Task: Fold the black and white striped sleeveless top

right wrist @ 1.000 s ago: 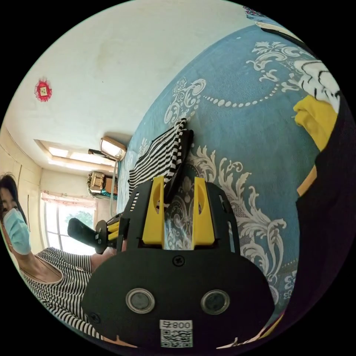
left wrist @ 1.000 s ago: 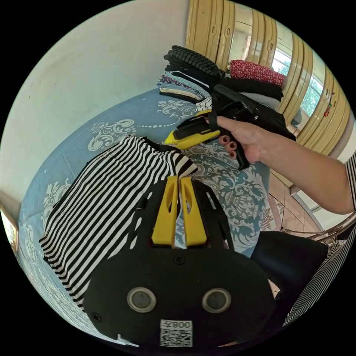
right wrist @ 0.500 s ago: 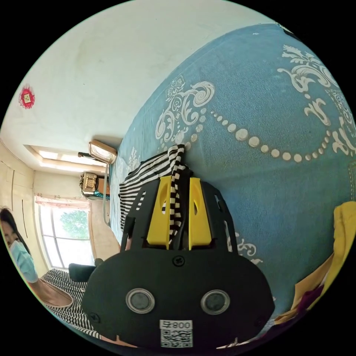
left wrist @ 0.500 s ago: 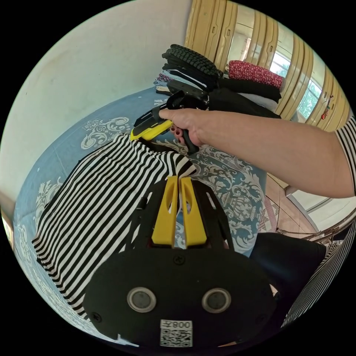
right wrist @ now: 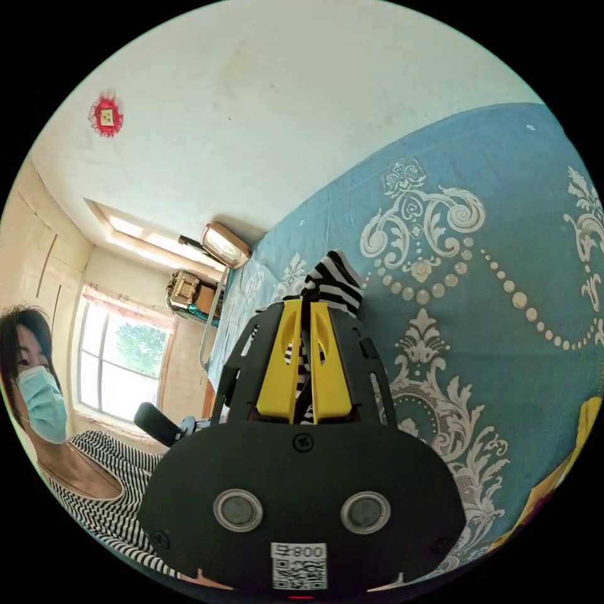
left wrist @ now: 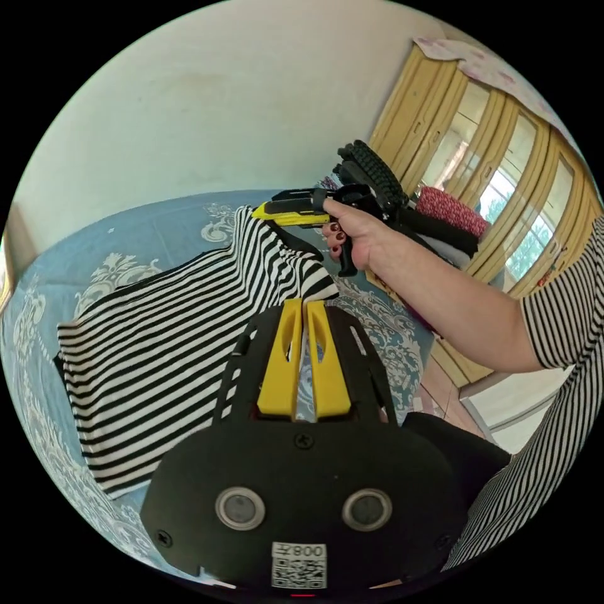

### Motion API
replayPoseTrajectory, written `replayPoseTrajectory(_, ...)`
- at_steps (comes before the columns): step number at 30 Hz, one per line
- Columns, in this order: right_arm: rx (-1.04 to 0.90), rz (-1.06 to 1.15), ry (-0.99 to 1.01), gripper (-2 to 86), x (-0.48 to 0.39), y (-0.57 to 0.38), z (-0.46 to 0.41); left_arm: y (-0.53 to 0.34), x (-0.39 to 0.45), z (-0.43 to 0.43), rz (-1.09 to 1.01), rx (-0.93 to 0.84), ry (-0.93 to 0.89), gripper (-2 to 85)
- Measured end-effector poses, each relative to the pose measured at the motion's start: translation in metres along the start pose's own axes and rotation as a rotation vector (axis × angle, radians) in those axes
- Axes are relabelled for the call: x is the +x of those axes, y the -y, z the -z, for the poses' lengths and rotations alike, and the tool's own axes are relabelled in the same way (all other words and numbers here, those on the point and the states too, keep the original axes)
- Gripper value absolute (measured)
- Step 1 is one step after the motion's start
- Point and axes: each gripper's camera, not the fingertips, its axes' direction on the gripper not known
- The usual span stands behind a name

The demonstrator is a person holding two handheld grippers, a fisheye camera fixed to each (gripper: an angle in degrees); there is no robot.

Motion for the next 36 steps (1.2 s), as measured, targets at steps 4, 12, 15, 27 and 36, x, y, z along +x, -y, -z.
replayPoseTrajectory(4, -0.019, 0.059, 0.082, 2.0, -0.059, 0.016, -0.064, -0.049, -0.055, 0.047, 0.148, 0.041, 0.049, 1.4)
replayPoseTrajectory(12, -0.160, 0.154, 0.144, 2.0, -0.165, 0.037, -0.215, -0.147, -0.145, 0.108, 0.414, 0.098, 0.096, 1.3)
replayPoseTrajectory(15, -0.220, 0.180, 0.115, 2.0, -0.199, 0.043, -0.271, -0.184, -0.177, 0.115, 0.533, 0.134, 0.059, 1.3)
replayPoseTrajectory(27, -0.347, 0.196, 0.019, 2.0, -0.278, 0.066, -0.422, -0.278, -0.264, 0.114, 0.759, 0.198, -0.004, 1.4)
replayPoseTrajectory(36, -0.431, 0.207, -0.040, 2.4, -0.322, 0.072, -0.505, -0.339, -0.303, 0.109, 0.897, 0.240, -0.086, 1.7)
